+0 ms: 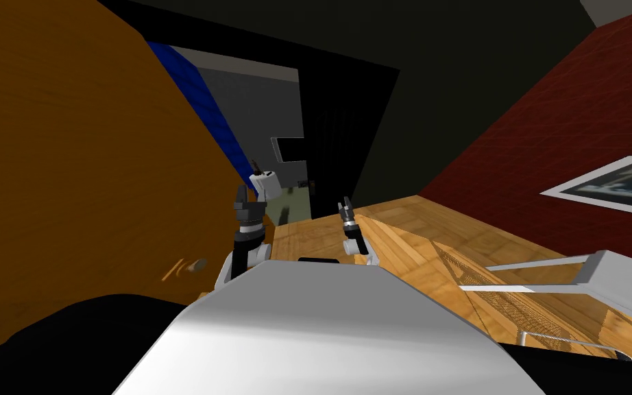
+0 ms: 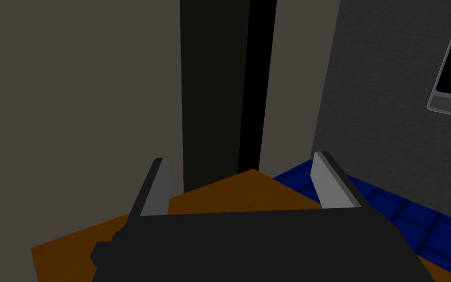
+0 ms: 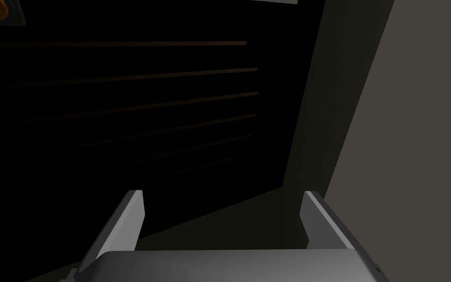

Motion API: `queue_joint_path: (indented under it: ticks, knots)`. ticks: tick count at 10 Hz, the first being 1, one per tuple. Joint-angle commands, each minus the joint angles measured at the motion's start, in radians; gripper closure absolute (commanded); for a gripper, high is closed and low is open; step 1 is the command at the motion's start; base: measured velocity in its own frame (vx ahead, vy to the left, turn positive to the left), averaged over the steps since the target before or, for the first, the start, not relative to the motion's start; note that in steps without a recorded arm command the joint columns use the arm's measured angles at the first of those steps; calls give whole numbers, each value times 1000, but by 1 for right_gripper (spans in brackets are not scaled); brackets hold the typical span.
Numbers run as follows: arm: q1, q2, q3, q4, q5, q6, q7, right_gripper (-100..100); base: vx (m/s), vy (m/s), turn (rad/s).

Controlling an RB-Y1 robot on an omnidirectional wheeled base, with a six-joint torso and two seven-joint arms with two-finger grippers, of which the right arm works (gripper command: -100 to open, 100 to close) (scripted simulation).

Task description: Pull the door open

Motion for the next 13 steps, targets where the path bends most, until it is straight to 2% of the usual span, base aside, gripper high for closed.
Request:
queue_joint_path:
  ticks: [1, 13]
  knots:
    - [-26, -8, 14, 41, -3, -3, -12, -100, 109, 59, -76]
    - [-204, -54, 133, 308, -18, -3, -90, -100, 84, 68, -85]
